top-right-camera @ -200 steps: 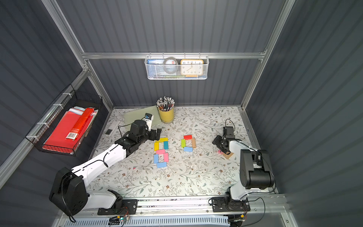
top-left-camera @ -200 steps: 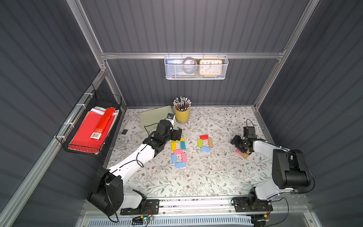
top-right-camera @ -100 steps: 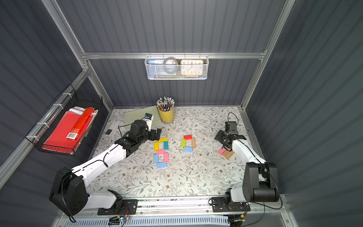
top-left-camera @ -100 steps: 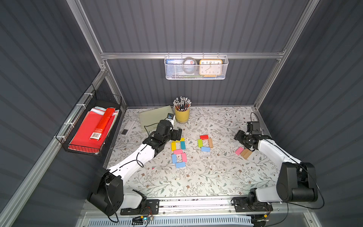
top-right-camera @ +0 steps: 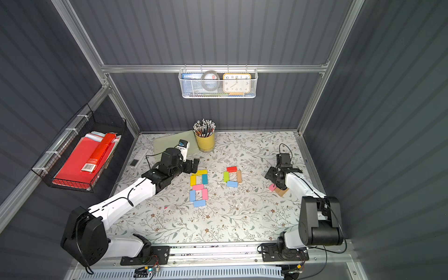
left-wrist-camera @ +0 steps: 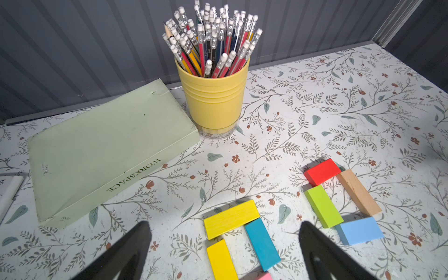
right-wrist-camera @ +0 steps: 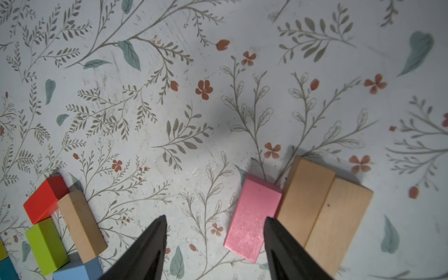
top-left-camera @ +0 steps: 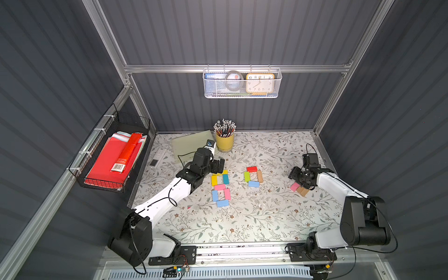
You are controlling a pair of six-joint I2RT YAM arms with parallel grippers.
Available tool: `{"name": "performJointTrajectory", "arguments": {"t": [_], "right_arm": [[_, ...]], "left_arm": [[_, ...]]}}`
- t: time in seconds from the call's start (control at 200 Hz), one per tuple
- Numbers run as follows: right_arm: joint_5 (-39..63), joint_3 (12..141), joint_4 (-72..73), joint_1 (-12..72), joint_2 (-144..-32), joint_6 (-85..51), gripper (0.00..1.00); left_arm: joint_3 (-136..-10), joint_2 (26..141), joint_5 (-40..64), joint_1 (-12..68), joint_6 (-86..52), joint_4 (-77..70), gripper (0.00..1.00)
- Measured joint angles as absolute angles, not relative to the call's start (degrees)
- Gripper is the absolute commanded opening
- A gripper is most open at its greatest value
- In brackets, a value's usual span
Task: Assemble the number 8 with building blocks
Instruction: Adjust the building block at the center of the board.
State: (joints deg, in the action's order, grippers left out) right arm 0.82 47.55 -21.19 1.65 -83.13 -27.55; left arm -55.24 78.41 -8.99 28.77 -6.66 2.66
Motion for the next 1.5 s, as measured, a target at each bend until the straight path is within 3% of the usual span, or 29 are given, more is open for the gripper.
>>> {"name": "performJointTrajectory", "arguments": {"t": [1.496], "right_arm": [[2.8,43.0,-17.6,1.3,-83.9,-28.5,0.64]], "left_arm": [[-55.2,78.4,-8.5,28.8,-6.7,2.7,0.99]]}}
